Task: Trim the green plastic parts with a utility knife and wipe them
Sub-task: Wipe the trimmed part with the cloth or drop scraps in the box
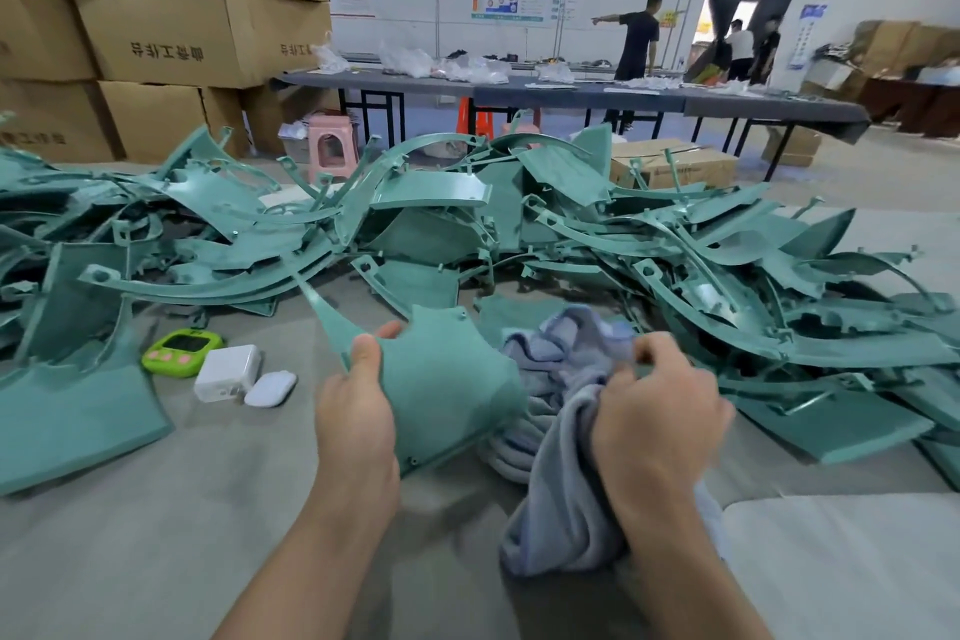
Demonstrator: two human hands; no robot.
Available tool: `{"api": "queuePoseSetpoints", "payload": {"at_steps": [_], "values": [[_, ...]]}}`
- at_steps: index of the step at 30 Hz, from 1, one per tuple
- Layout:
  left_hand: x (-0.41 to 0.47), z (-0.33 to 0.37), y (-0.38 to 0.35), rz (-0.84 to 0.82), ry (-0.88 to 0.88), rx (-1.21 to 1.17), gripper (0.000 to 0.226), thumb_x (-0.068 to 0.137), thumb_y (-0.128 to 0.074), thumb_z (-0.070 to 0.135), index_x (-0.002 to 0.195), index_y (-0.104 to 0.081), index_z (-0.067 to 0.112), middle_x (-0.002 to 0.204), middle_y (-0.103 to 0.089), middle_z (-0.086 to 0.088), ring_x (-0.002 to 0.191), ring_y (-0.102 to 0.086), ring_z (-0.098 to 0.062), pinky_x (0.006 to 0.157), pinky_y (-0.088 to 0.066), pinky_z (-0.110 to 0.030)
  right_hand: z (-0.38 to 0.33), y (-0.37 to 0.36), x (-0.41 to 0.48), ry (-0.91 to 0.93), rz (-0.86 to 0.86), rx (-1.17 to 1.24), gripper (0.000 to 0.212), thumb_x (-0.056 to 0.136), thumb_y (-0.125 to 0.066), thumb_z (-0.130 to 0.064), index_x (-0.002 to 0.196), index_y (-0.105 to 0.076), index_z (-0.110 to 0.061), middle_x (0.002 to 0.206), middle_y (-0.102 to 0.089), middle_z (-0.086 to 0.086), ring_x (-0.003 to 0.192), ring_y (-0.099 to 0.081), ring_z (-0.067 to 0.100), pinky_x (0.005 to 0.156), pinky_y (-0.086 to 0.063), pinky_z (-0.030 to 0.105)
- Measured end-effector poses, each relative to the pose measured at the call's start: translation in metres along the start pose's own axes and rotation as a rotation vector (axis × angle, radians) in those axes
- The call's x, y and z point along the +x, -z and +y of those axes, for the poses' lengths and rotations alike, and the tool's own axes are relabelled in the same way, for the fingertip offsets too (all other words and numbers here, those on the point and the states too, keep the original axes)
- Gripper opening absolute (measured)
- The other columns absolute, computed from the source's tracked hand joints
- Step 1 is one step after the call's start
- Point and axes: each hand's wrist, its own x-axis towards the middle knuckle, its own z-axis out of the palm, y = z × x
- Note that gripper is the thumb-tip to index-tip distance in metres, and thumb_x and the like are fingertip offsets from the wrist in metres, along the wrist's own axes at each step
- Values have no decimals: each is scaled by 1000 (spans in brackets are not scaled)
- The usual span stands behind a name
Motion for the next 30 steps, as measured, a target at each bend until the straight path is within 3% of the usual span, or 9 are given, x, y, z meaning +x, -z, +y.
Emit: {"api": "queuePoseSetpoints", "payload": {"at_steps": [3,5,7,10,13,15,18,24,30], "values": [[3,6,7,-25,-108,6,34,106,-46,32,109,-79,36,105,-79,3,93,-75,-12,74,-61,-29,-5,11,-16,297,83,162,55,83,-70,-8,135,-58,-22,113,-60,-11,110,-50,11,105,-37,30],[-4,1,7,-217,-105,-31,33,106,-45,34,121,-74,37,118,-76,-2,108,-72,-19,91,-58,-38,-16,7,-44,542,-238,243,57,83,-73,-22,136,-58,-31,131,-59,-19,117,-55,5,107,-44,28],[-12,-1,6,-532,-20,-97,43,101,-45,47,137,-64,32,132,-69,-8,122,-66,-25,95,-56,-38,-30,2,-68,530,-610,311,75,78,-71,-43,146,-39,-48,142,-48,-36,126,-50,-9,107,-43,16],[-11,2,10,-839,111,-138,73,93,-43,64,154,-42,25,150,-55,-9,138,-52,-25,112,-44,-41,-34,-12,-70,346,-759,469,94,71,-72,-44,152,-25,-46,125,-64,-29,112,-60,-10,96,-48,14],[-4,7,14,-966,198,-58,74,95,-34,61,154,-41,17,154,-51,-6,144,-46,-18,118,-33,-39,-26,-12,-52,209,-704,578,42,84,-69,-23,125,-60,-24,83,-73,-5,75,-68,13,71,-58,34],[-1,2,16,-891,-61,276,53,98,-47,47,146,-53,25,148,-57,4,135,-52,-4,111,-44,-28,-21,-10,-45,20,-738,742,16,91,-61,-6,101,-72,-14,84,-76,7,83,-72,33,77,-60,52],[3,-1,18,-366,-413,806,55,88,-77,39,139,-57,41,129,-62,23,113,-59,6,98,-48,-23,-16,0,-35,-239,-858,978,27,92,-62,3,95,-79,-18,97,-79,15,90,-76,35,81,-63,52],[-1,-5,7,-524,44,209,31,80,-74,16,109,-77,6,108,-77,-16,98,-75,-34,81,-61,-39,-12,7,-26,-438,-910,993,8,91,-70,-9,93,-75,-15,94,-77,19,81,-76,37,56,-53,37],[-1,-5,8,-555,90,230,20,91,-64,9,82,-82,11,82,-74,-14,66,-64,-27,57,-56,-26,-19,1,-26,-558,-569,1244,9,96,-66,-7,105,-68,-7,92,-79,10,81,-78,27,61,-62,37]]}}
